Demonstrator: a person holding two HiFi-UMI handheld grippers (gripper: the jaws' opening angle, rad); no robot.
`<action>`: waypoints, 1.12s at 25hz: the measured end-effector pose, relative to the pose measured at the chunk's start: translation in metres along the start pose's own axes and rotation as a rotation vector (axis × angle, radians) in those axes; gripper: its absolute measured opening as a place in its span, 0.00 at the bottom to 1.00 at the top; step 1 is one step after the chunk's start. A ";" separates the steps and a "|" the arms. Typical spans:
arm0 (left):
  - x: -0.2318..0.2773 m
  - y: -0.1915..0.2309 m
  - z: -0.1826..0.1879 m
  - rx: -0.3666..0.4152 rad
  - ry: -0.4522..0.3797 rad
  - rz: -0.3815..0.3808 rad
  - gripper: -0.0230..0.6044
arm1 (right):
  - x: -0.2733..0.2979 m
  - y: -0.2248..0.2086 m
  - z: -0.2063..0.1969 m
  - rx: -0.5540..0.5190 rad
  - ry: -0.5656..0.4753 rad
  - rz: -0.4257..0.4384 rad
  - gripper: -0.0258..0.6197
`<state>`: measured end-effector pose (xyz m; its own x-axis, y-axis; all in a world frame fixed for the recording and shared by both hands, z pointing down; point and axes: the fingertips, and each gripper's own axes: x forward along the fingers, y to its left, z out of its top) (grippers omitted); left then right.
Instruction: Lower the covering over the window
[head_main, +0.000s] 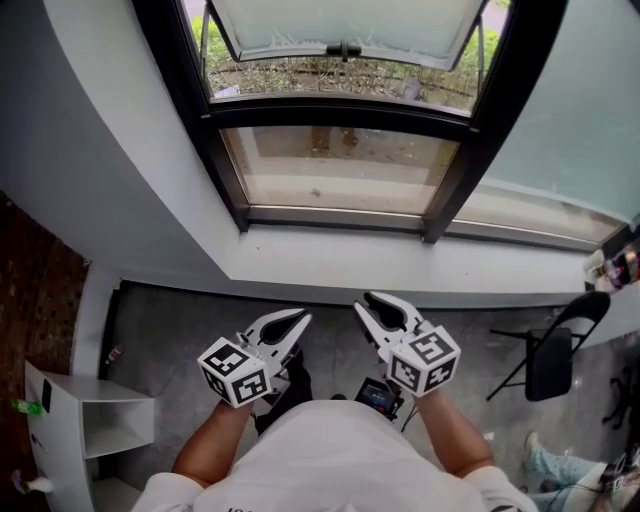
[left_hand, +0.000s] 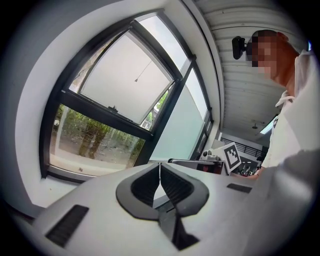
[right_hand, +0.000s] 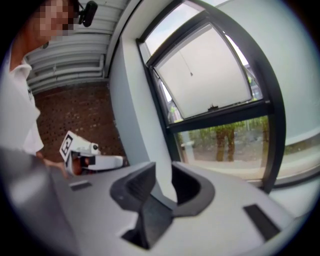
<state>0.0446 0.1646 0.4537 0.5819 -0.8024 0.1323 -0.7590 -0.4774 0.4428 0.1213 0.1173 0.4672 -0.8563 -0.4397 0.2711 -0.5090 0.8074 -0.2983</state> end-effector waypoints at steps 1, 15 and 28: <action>0.004 0.007 0.003 0.005 0.001 -0.008 0.07 | 0.008 -0.003 0.002 -0.005 -0.001 -0.004 0.18; 0.034 0.127 0.089 0.052 0.033 -0.105 0.07 | 0.138 -0.038 0.081 -0.038 -0.052 -0.101 0.18; 0.064 0.196 0.119 0.042 0.073 -0.151 0.07 | 0.202 -0.068 0.110 -0.032 -0.036 -0.167 0.18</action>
<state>-0.1014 -0.0231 0.4433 0.7086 -0.6932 0.1318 -0.6720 -0.6062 0.4254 -0.0265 -0.0701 0.4413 -0.7626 -0.5823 0.2816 -0.6422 0.7337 -0.2220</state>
